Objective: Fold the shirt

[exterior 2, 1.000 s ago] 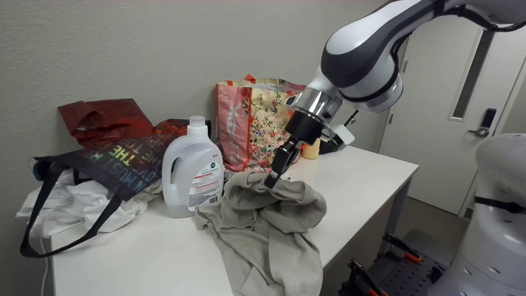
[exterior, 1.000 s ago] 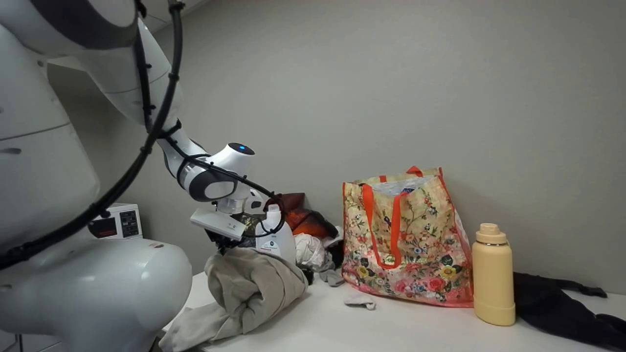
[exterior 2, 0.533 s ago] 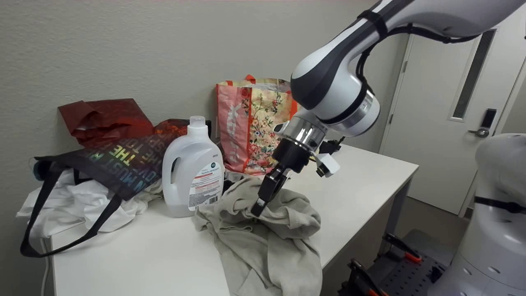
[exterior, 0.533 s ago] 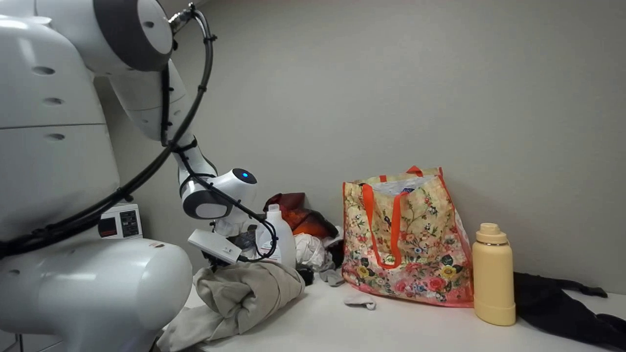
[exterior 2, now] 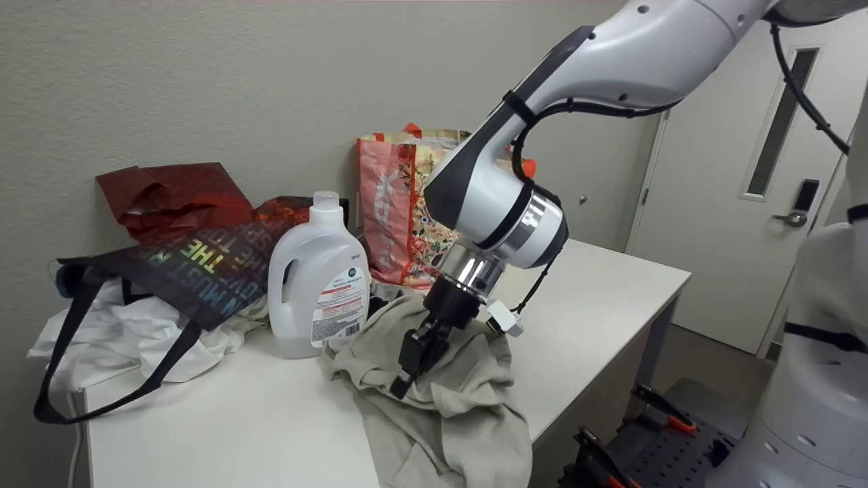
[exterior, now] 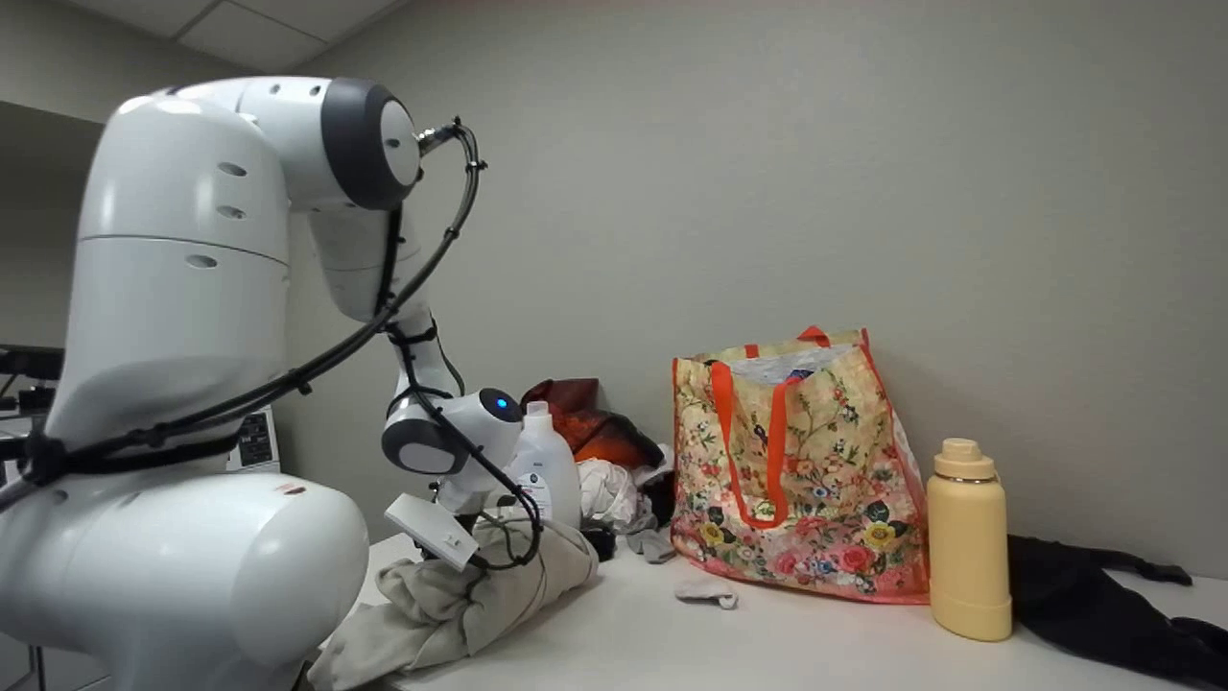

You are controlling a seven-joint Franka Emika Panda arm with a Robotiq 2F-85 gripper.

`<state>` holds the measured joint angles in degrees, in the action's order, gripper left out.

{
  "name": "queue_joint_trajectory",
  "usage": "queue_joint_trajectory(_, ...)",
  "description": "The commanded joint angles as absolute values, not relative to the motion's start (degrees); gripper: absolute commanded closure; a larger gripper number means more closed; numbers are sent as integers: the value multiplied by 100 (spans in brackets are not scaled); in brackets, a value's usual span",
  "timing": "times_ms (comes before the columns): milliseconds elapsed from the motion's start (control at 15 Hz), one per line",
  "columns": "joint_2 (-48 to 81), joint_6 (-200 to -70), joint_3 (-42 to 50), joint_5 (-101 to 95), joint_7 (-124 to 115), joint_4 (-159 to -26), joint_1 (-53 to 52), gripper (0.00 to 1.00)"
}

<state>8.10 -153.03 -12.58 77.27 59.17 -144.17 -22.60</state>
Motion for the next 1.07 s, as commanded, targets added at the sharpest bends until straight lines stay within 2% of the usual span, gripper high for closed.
queue_joint_trajectory(0, 1560, -15398, -1490, 7982, 5804, -13888, -2071, 93)
queue_joint_trajectory(467, 2091, -15454, -1537, 8236, 5434, -13280, -2028, 94)
queue_joint_trajectory(533, 2064, -15469, -1520, 8248, 5417, -13265, -2023, 68)
queue_joint_trajectory(667, 1886, -15412, -1477, 8132, 5328, -13361, -1972, 66)
queue_joint_trajectory(1000, 1289, -15060, -1459, 7561, 4776, -13805, -1820, 31)
